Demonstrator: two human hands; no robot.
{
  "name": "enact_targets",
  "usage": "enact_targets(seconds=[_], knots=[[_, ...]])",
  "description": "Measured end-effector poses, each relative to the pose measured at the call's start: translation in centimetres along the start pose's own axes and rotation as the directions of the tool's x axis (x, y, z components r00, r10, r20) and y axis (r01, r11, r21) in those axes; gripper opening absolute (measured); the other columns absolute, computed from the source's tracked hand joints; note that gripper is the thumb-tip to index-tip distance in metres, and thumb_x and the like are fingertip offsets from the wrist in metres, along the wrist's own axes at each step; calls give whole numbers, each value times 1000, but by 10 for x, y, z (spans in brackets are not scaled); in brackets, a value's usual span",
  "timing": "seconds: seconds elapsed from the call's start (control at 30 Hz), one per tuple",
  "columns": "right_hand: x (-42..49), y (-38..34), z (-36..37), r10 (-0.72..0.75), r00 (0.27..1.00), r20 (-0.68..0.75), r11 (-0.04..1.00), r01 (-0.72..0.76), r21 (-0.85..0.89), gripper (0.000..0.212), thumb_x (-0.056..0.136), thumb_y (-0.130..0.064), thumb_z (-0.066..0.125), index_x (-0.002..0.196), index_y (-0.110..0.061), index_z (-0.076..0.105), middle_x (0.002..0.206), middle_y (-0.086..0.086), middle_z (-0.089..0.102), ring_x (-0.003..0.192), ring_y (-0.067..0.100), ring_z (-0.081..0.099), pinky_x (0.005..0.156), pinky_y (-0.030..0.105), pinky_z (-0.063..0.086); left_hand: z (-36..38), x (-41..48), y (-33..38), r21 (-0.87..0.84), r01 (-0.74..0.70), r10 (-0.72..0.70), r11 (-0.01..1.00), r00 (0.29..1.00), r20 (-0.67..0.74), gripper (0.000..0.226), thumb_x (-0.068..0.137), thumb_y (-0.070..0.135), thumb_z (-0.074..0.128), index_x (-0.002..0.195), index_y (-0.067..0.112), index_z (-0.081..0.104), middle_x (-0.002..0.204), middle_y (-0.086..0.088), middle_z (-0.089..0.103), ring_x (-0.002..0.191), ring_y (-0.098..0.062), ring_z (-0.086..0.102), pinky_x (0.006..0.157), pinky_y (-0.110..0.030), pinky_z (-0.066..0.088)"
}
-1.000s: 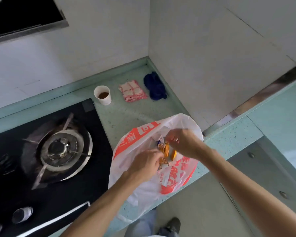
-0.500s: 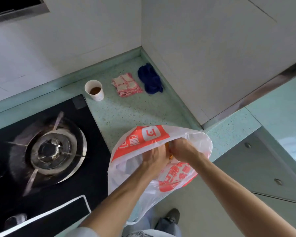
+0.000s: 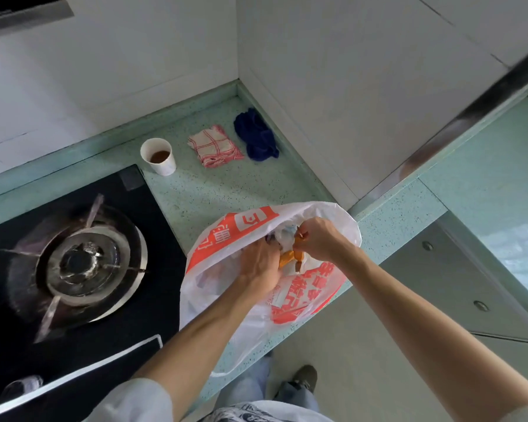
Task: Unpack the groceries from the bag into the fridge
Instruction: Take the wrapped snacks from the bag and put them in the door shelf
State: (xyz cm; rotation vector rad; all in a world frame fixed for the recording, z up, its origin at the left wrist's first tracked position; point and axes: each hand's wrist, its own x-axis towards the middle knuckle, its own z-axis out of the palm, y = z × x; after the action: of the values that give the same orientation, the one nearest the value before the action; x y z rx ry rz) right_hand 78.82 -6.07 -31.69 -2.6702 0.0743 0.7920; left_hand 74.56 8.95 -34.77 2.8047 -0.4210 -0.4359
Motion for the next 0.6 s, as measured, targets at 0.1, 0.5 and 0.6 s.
enact_targets(seconds=[0.1,0.5,0.6], knots=[[-2,-1,-3,-29,999,-41,999,30,32,24,89,-22,67,104,-4,66,94,10,68,79,22,66,69,33,59,-9,-8,-6,-85,-26,25,996,1000,-6,36,87,26,73,116,9,59,105,-9,67,87,-21,65,76,-28,51],[-7,-40,1,-131,989,70,991,133,-13,30,96,-9,37,115,-16,59,99,5,60,74,22,67,52,29,57,-79,-40,-40,-494,226,-107,840,960,258,52,95,12,55,142,22,37,109,-5,62,92,-21,63,68,-27,48],[1,-41,9,-157,987,35,984,159,-76,38,95,-8,39,123,-19,61,118,6,61,90,23,66,69,33,61,-86,-45,-45,-626,318,-126,712,935,331,41,95,11,55,135,18,46,94,-3,70,80,-16,73,73,-34,61]])
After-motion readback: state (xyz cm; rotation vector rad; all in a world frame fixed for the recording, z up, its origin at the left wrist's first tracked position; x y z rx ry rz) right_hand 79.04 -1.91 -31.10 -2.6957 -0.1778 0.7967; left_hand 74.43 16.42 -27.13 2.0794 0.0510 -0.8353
